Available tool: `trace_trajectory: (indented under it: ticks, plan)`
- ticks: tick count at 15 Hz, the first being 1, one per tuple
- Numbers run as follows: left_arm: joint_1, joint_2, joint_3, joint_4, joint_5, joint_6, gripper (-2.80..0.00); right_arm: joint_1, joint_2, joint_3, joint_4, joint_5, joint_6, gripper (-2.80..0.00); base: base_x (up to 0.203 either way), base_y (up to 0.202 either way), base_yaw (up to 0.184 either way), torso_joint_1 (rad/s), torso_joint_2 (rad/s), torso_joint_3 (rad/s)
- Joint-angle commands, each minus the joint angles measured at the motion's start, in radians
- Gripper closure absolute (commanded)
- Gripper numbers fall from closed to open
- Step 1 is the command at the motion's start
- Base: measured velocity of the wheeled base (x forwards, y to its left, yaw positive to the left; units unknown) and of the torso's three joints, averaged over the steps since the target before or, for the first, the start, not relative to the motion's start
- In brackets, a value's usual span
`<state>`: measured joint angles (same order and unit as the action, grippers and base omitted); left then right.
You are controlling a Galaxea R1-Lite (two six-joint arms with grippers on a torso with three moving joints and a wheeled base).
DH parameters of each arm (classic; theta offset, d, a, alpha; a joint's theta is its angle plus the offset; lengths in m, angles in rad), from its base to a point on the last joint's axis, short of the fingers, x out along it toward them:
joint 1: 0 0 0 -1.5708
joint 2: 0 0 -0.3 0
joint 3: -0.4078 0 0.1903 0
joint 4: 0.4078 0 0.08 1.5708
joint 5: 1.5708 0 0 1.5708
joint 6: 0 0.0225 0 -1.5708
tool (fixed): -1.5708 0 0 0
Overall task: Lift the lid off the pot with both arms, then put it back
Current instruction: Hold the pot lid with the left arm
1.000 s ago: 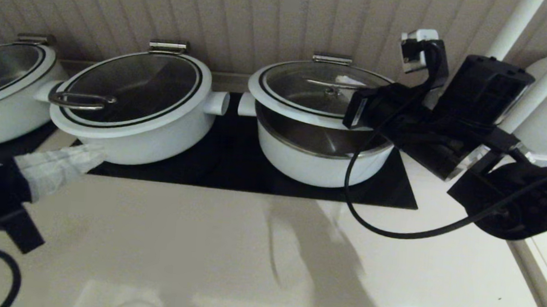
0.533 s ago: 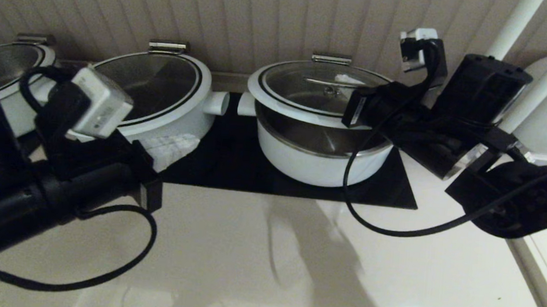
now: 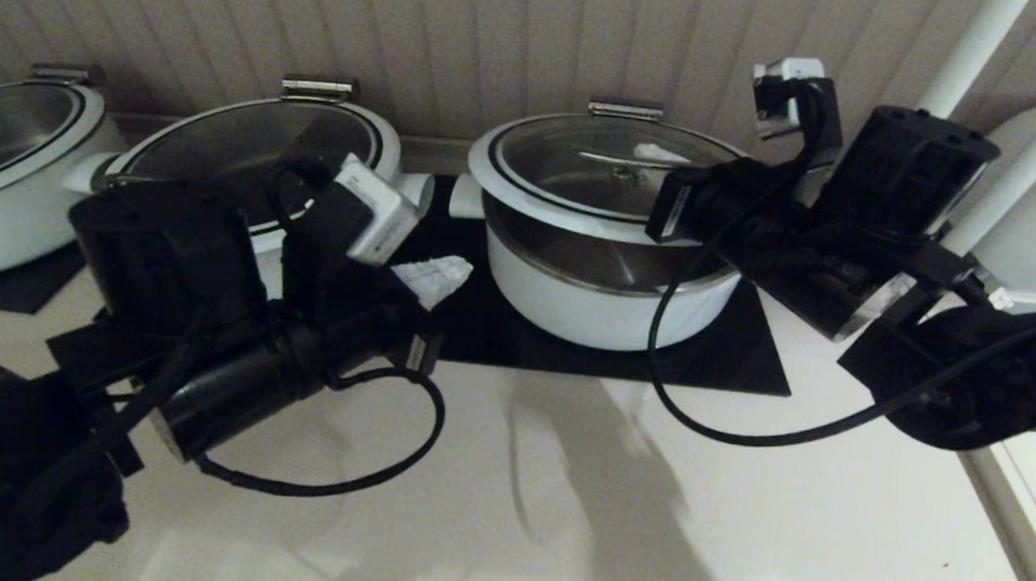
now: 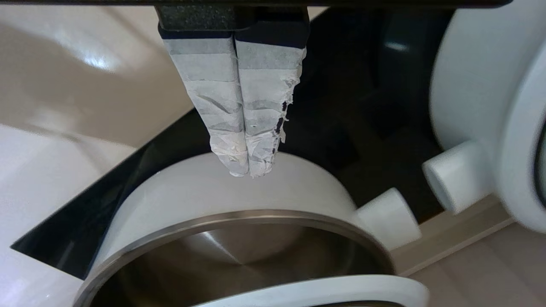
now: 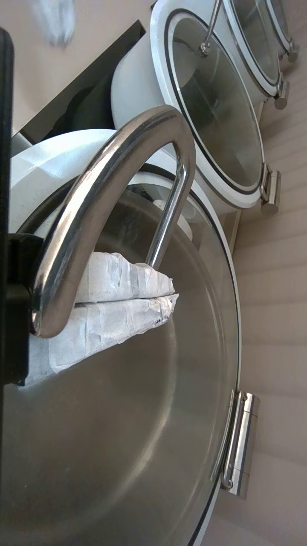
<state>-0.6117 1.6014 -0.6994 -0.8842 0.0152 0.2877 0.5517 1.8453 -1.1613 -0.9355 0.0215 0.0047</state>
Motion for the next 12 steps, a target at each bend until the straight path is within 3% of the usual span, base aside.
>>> trace_trajectory:
  ticks: [1,6,12]
  plan:
    - [-0.008,0.056,-0.006,-0.025,0.003,0.002,0.0,0.001,0.002,0.0,-0.005,-0.002,0.0,0.0,0.0,0.0,0.0,0.0,0.0,0.0]
    - [-0.017,0.117,-0.036,-0.088,0.051,0.006,0.0,0.001,0.006,-0.026,0.001,-0.006,-0.002,0.0,0.0,0.0,0.0,0.0,0.0,0.0]
    - [-0.017,0.197,-0.217,-0.088,0.115,0.009,0.0,0.001,0.003,-0.021,-0.003,-0.006,0.0,0.0,0.0,0.0,0.0,0.0,0.0,0.0]
